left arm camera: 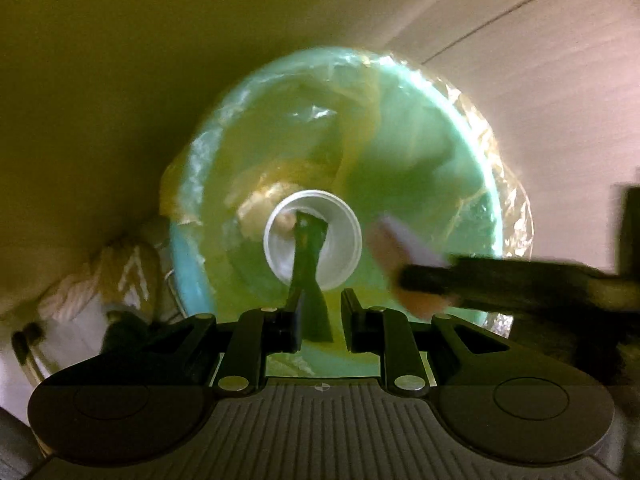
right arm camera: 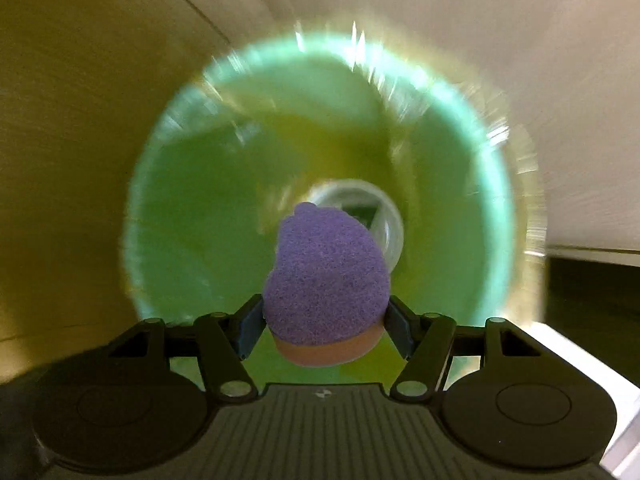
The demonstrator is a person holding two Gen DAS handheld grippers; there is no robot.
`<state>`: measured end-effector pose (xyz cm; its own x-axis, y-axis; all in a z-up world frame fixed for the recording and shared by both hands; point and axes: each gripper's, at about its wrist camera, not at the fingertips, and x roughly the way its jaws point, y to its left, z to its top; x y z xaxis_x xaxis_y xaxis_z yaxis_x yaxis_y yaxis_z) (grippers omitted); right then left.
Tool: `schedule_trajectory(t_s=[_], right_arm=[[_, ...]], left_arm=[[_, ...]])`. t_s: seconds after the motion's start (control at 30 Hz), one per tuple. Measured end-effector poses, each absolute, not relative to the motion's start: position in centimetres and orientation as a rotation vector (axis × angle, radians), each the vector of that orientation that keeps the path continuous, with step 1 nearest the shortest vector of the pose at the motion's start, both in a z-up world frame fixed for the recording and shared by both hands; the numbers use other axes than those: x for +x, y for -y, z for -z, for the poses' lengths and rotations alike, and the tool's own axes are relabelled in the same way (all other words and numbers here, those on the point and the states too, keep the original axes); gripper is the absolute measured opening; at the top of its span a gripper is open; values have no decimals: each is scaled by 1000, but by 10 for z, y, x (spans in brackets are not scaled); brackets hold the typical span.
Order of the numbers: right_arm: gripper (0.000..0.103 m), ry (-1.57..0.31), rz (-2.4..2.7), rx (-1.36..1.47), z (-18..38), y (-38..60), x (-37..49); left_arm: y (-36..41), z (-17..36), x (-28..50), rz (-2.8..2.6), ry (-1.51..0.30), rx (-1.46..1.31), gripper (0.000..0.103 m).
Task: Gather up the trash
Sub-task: 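Lower the wrapper and sponge into the trash bin and open both tools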
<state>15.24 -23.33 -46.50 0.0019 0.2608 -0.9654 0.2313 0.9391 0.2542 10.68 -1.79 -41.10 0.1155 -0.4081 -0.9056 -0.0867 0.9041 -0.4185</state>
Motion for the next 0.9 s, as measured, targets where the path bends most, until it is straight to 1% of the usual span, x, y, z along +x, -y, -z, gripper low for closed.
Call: schedule_trajectory(t_s=[0.1,0.2,0.3,0.33,0.37,0.53,0.63,0.7,0.77,0.9], right_arm=[[65,-1679,7,375,512,227,171],[66,-1702,76,435,536,232,181],[70,-1688,93,542,539,237,181],[74,-1688,93,570,538,238,181],[75,-1690,96,585,537,239,181],[75,-1682,122,591,523,238,182],[75,-1643,134,561,491,235,176],[75,-1590,91,549,454,234,166],[75,-1526,48,538,409,234,152],[75,-1363,4,527,305,246,121]], left_arm=[[15,414,104,279,-1443,-420,22],[8,418,101,298,-1438,-447,22],[0,425,100,307,-1454,-492,22],[-1,425,100,307,-1454,-493,22],[-4,424,100,307,-1454,-496,22],[-9,410,105,316,-1449,-468,22],[-6,385,109,321,-1442,-400,22],[-1,361,111,343,-1417,-361,22],[7,331,113,367,-1375,-317,22],[16,249,112,392,-1224,-279,22]])
